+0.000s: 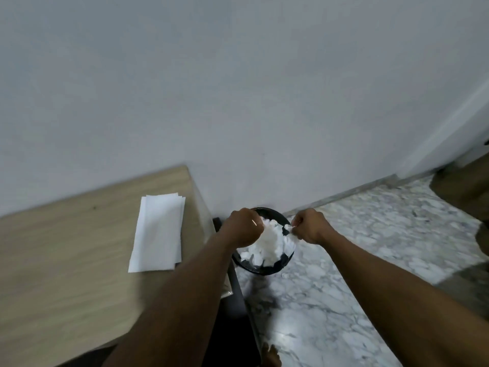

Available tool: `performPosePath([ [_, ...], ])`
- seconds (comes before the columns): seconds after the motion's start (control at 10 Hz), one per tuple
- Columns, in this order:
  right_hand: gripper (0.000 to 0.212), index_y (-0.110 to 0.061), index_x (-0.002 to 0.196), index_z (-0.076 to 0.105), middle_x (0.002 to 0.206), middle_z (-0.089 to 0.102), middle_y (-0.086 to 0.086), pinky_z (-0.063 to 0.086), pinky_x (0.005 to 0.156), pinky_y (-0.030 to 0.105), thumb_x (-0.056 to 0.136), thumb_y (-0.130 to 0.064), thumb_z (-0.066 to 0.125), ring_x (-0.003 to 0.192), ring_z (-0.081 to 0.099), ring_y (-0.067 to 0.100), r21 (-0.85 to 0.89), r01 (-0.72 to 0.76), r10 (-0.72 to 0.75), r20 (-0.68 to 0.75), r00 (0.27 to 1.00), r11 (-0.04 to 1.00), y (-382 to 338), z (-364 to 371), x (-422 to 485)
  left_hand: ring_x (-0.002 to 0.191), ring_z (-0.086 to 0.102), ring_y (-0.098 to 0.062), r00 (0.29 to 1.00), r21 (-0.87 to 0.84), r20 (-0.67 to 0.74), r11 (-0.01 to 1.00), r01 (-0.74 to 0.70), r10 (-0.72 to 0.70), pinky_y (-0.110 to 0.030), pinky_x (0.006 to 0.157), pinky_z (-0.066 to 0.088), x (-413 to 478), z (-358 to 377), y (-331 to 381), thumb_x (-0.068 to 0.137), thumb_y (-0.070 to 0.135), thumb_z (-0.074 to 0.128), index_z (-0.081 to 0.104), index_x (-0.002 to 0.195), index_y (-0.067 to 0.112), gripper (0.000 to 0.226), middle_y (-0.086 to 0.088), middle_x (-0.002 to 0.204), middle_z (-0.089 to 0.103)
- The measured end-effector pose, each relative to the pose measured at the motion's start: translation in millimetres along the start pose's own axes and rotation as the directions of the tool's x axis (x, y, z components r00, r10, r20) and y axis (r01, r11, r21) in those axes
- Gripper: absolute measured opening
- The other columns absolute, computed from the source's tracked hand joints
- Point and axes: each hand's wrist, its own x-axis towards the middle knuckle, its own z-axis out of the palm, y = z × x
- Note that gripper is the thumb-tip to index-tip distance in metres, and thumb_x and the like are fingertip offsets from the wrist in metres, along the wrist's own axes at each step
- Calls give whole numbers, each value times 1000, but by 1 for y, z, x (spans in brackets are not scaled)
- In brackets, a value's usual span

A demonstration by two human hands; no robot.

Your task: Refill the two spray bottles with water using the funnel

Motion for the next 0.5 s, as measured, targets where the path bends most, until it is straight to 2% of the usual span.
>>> performPosePath([
  [0.1,11,-19,81,64,92,71,7,49,63,23,81,-11,72,77,66,19,10,31,-31,-59,998,999,-12,7,18,88,66,-17,1000,-33,-23,999,19,-20,-29,81,53,1,0,-12,85,32,60,72,83,25,14,0,92,74],
  [0.2,14,-19,92,64,98,70,7,54,79,32,80,-15,71,96,65,26,53,70,-68,-42,997,996,-20,15,35,89,68,-18,998,-45,-46,998,31,-33,-32,85,55,1,0,-23,84,32,62,71,84,26,11,-1,92,74],
  [0.3,45,-17,118,58,107,70,9,57,87,41,78,-29,75,98,68,31,54,66,-72,121,990,996,-21,25,45,86,69,-17,997,-54,-54,998,44,-47,-26,78,52,1,-2,-29,85,31,62,65,79,31,6,0,89,73],
  [0.4,51,-15,127,57,117,67,8,55,87,37,81,-32,73,106,65,28,-37,78,-72,156,985,996,-16,31,45,83,68,-14,997,-60,-64,997,40,-44,-23,76,49,-3,-5,-30,87,29,62,65,80,30,8,-1,91,74],
  [0.5,45,-15,127,60,115,66,9,49,63,25,85,-29,71,98,65,25,-21,13,-9,191,982,1000,-7,30,38,89,68,-17,996,-82,-81,996,39,-46,-29,82,54,-5,-8,-28,87,31,61,68,83,28,9,-3,94,74],
])
